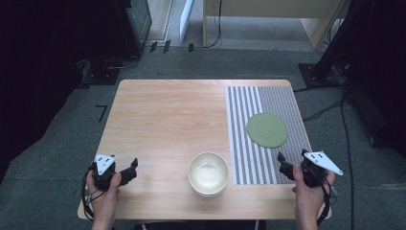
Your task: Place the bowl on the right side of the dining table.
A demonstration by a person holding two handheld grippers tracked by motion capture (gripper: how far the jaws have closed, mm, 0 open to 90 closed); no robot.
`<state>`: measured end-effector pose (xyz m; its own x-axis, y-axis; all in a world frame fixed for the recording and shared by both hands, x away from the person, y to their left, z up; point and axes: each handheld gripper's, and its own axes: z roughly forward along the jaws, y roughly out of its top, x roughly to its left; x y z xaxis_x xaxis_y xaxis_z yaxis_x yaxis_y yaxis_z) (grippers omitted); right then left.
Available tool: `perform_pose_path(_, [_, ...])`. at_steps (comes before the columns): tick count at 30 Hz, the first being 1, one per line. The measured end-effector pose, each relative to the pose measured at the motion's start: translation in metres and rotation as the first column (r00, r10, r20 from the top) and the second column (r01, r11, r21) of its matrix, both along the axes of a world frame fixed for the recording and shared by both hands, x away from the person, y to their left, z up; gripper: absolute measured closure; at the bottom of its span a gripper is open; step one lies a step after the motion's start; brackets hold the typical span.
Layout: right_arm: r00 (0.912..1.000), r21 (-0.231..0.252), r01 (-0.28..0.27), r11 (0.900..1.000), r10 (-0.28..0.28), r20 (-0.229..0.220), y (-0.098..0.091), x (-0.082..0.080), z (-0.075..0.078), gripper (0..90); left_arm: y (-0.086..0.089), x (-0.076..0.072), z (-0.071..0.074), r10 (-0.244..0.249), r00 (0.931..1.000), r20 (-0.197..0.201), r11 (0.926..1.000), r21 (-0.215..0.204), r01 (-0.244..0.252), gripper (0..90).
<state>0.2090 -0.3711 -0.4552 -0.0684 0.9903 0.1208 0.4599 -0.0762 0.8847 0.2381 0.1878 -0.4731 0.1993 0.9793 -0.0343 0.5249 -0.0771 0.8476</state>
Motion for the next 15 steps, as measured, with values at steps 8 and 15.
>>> perform_pose_path(8, [0.9988, -0.015, -0.049, 0.9987, 0.049, 0.010, 0.018, 0.009, 0.010, 13.1, -0.012, 0.001, 0.012, -0.026, 0.9995, 0.018, 0.9995, -0.019, 0.026, 15.2])
perform_pose_path(15, [0.9969, -0.011, -0.078, 0.9969, 0.078, 0.012, 0.026, 0.019, 0.017, 13.3, -0.015, 0.008, 0.019, -0.022, 0.9994, 0.026, 0.9994, -0.027, 0.022, 15.2])
